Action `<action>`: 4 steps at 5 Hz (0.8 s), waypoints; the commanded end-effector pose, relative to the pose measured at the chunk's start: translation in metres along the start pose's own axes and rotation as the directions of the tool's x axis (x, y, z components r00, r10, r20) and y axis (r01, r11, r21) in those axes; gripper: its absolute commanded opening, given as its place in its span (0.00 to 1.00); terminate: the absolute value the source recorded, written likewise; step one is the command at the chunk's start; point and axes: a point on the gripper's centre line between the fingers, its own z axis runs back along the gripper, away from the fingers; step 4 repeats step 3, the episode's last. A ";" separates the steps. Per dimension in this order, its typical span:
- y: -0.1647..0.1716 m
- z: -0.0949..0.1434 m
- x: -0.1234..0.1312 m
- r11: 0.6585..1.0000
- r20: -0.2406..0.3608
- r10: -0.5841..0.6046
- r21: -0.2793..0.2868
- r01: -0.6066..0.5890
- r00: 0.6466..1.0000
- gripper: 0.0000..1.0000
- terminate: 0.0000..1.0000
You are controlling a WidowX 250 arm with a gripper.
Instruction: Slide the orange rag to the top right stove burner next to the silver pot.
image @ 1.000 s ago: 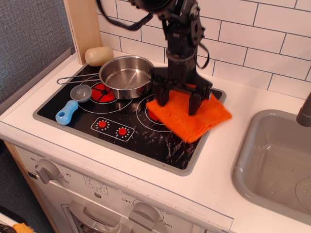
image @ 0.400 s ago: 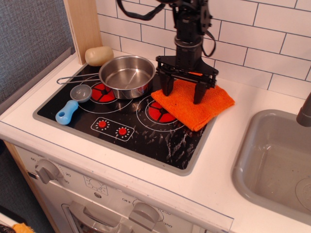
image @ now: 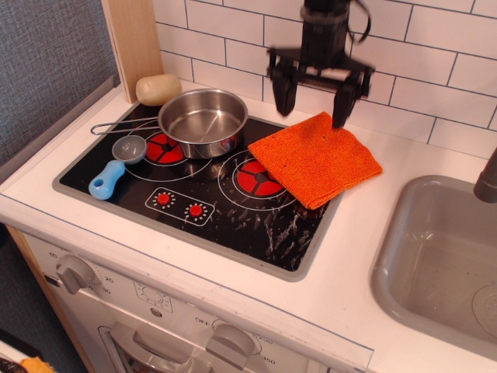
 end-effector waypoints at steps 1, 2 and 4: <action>0.011 0.034 -0.012 0.999 0.042 -0.030 0.027 0.029 0.999 1.00 0.00; 0.011 0.034 -0.012 0.999 0.042 -0.030 0.027 0.029 0.999 1.00 0.00; 0.011 0.034 -0.012 0.999 0.042 -0.030 0.027 0.029 0.999 1.00 1.00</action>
